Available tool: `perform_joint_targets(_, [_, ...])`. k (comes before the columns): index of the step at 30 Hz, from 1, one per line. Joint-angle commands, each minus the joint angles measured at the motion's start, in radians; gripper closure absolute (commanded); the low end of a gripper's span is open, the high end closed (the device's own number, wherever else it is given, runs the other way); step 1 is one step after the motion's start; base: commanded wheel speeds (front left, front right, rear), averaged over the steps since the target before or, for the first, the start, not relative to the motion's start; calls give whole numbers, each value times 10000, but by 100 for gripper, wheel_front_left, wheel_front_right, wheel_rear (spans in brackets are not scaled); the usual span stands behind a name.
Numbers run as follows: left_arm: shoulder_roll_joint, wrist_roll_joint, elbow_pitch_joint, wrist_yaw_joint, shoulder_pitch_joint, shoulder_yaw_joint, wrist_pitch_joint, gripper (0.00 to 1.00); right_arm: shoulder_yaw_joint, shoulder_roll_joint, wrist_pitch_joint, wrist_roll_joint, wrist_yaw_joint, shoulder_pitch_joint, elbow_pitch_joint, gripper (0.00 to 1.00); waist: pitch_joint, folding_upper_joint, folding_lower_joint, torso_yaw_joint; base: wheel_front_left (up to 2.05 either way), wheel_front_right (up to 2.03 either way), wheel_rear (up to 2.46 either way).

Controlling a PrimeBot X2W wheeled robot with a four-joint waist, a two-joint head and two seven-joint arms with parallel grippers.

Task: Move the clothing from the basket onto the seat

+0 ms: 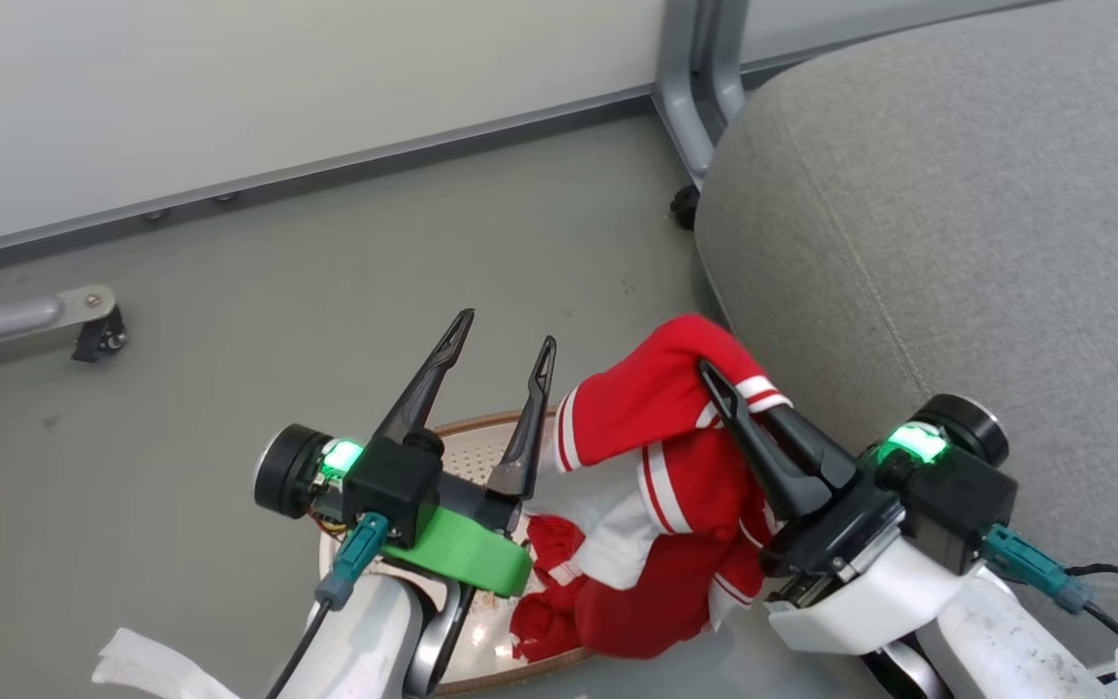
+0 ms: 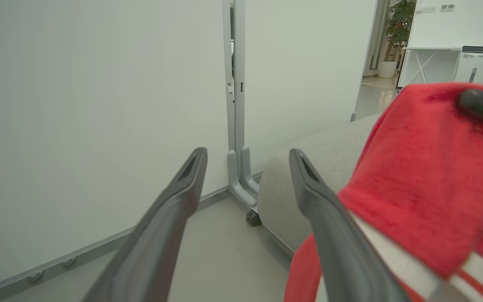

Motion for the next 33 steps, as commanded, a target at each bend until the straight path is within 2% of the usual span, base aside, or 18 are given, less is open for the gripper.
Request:
perform_joint_targets(1, [137,133,-9,-64,155,89,8,0,-118,-41,-24,-104,-14,-57,-169,100,340,67,0,-451,0,0,0])
perform_joint_targets(14, [916,722,-210,-462,1106,494,8,0,-1013,342,-24,-598,-12,398,-1321,100,1038,67,0,-2464,0,0,0])
perform_joint_targets(20, [1189,910,-341,-419,1540,612,8,0,-1498,608,-24,-748,-14,835,-1720,100,1203,67,0,-3365,0,0,0])
perform_joint_targets(29, [1424,1061,-547,-445,1596,692,8,0,-2150,691,-24,-941,-14,1558,-2215,100,1532,67,0,-4216,0,0,0])
perform_joint_targets(33, [1525,1144,-593,-479,1463,646,8,0,-2343,308,-24,-1112,-14,1188,-2493,100,1829,67,0,-4308,0,0,0])
